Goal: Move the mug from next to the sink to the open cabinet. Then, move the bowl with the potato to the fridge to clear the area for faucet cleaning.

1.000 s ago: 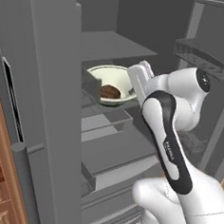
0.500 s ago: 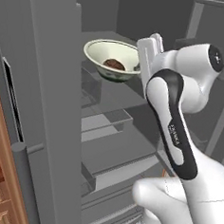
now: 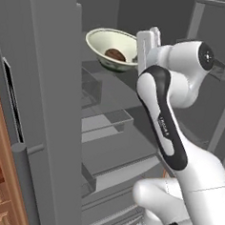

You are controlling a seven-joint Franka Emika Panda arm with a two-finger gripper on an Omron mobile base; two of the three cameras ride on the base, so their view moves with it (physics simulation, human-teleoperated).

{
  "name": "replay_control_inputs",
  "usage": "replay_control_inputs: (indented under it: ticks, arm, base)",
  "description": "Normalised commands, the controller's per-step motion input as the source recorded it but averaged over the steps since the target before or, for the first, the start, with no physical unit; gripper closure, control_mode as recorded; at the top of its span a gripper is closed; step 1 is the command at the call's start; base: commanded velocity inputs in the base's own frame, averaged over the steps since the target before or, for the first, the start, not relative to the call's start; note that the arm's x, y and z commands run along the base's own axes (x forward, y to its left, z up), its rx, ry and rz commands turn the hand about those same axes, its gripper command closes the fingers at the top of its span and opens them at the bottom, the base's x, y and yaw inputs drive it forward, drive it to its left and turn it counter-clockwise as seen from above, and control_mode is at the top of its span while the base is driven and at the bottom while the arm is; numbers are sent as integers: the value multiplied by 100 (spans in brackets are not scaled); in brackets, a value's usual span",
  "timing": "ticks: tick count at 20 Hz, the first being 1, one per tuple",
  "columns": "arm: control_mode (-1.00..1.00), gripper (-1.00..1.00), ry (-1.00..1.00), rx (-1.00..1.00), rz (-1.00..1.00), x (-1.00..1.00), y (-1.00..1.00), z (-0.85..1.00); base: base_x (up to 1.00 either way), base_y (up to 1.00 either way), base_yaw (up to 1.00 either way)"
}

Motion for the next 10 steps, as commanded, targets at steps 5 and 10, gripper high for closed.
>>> replay_control_inputs:
  ticks: [5,10]
  arm:
    - [-100,100,0,-5,-4,52,11,51]
    - [-100,100,0,-10,0,61,15,2]
  base:
    - [0,0,0]
    - [0,0,0]
